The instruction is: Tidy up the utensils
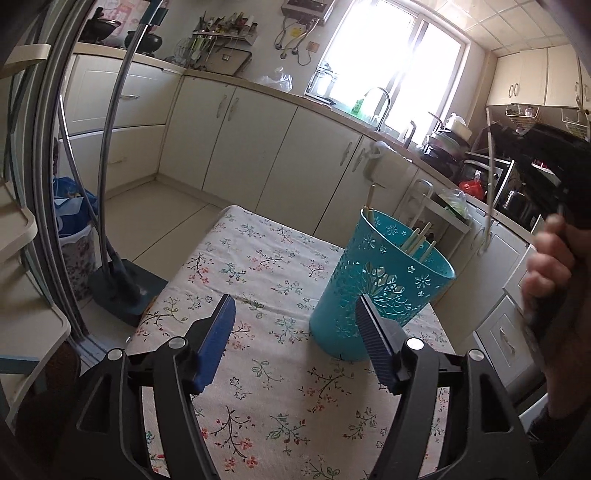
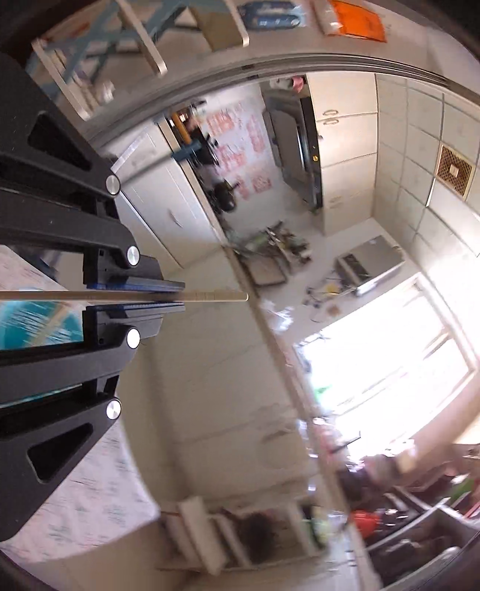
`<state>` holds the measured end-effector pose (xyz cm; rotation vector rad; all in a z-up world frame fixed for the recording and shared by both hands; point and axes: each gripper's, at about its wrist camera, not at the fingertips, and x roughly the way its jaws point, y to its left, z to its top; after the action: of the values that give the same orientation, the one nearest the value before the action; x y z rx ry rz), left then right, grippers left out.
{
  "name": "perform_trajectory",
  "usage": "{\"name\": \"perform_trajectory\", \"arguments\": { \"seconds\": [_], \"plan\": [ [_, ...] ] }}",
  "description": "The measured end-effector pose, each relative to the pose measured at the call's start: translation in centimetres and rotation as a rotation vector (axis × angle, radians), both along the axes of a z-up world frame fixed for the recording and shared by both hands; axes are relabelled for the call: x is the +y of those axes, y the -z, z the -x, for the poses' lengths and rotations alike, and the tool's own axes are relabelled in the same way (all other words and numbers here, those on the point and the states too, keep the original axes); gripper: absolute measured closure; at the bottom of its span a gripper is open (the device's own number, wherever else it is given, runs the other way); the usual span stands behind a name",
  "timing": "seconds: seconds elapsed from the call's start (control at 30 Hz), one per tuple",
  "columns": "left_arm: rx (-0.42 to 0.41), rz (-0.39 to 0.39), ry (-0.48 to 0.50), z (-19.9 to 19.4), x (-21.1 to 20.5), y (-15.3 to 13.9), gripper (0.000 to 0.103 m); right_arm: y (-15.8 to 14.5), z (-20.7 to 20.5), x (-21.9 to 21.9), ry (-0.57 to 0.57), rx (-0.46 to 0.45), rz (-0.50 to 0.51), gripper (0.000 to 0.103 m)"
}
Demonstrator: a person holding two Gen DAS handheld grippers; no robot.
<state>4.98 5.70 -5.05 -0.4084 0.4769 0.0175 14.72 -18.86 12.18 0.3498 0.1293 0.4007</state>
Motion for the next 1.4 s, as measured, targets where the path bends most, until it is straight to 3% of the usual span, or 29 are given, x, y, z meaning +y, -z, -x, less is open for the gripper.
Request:
{"name": "perform_trajectory", "arguments": {
  "seconds": [0.1,0.3,0.57,0.7,0.77,1.03,1.17,1.4],
  "plan": [
    [-0.005,-0.007,0.005,0.3,-0.3,-0.1,0.036,2.0,-2.4,1.6,0.122,-0.003,0.076,0.097],
    [0.009,-0.009,0.009,0.3,-0.4,0.4,0.034,7.8,-4.0,2.3,0.131,0.116,0.165,0.097],
    [0.035,-0.008,0.013,0.7,-0.9,0.4,0.031,10.6,1.7,1.0,0.071,0.184,0.201,0.096],
    [0.043,-0.029,0.02,1.0,-1.6,0.1,0.028,11.9,5.7,-0.4,0.055,0.238,0.196,0.085],
    [0.054,-0.041,0.027,1.2,-2.0,0.0,0.026,12.8,7.5,-1.0,0.051,0.277,0.209,0.085],
    [0.121,-0.113,0.053,1.9,-4.0,-0.3,0.021,19.1,12.1,-3.8,0.073,0.555,0.235,0.083],
    [0.131,-0.155,0.065,2.6,-5.0,-0.8,0.017,19.7,13.8,-4.6,0.083,0.621,0.232,0.072],
    [0.136,-0.199,0.094,4.6,-6.1,-2.6,0.014,16.7,17.0,-3.8,0.053,0.615,0.215,0.06]
  ]
}}
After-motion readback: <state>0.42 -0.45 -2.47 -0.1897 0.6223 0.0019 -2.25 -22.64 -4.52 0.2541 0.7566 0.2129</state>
